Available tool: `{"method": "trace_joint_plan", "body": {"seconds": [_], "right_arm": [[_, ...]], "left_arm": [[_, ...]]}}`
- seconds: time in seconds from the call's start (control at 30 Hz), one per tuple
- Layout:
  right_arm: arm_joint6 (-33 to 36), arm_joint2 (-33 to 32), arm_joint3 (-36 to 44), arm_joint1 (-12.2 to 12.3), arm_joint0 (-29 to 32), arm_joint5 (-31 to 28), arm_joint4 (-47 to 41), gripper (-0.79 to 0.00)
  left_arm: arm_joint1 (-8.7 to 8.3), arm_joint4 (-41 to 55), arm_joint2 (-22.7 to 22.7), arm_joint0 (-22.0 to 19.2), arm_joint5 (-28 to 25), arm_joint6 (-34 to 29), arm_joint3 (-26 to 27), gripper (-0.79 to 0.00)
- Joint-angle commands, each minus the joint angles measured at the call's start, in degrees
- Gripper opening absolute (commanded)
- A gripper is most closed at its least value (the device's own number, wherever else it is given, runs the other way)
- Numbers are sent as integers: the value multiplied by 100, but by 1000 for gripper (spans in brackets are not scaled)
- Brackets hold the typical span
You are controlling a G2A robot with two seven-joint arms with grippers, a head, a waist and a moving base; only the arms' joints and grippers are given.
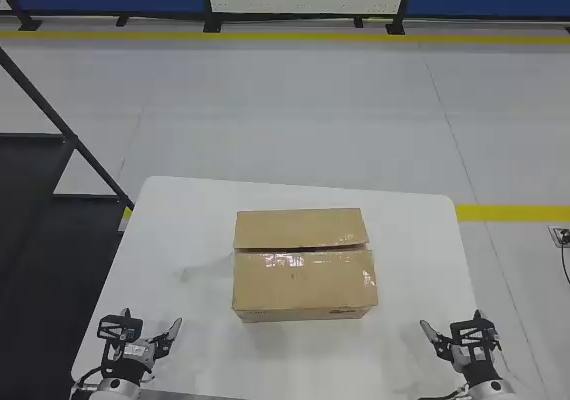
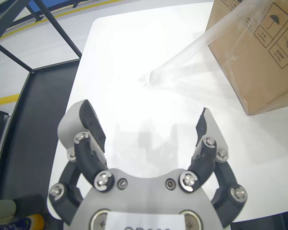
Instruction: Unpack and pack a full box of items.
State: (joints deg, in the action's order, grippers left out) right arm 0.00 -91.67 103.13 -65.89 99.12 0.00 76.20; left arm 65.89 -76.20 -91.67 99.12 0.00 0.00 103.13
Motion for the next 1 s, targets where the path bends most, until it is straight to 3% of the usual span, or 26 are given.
{"method": "trace_joint_plan", "body": {"seconds": [0.0,0.5,0.7,0.97], "right_arm": [[0,0,0,0,0,0,0,0],[-26,27,89,-6,-29,-61,-19,0],[368,4,553,3,-220,-839,-624,0],[1879,-109,828,48,-899,-2042,-2499,0]], "left_arm": [[0,0,0,0,0,0,0,-1],[1,45,12,-44,-191,129,-33,0],[24,53,48,-377,-213,413,-106,0],[36,732,-158,-519,-644,569,150,0]]}}
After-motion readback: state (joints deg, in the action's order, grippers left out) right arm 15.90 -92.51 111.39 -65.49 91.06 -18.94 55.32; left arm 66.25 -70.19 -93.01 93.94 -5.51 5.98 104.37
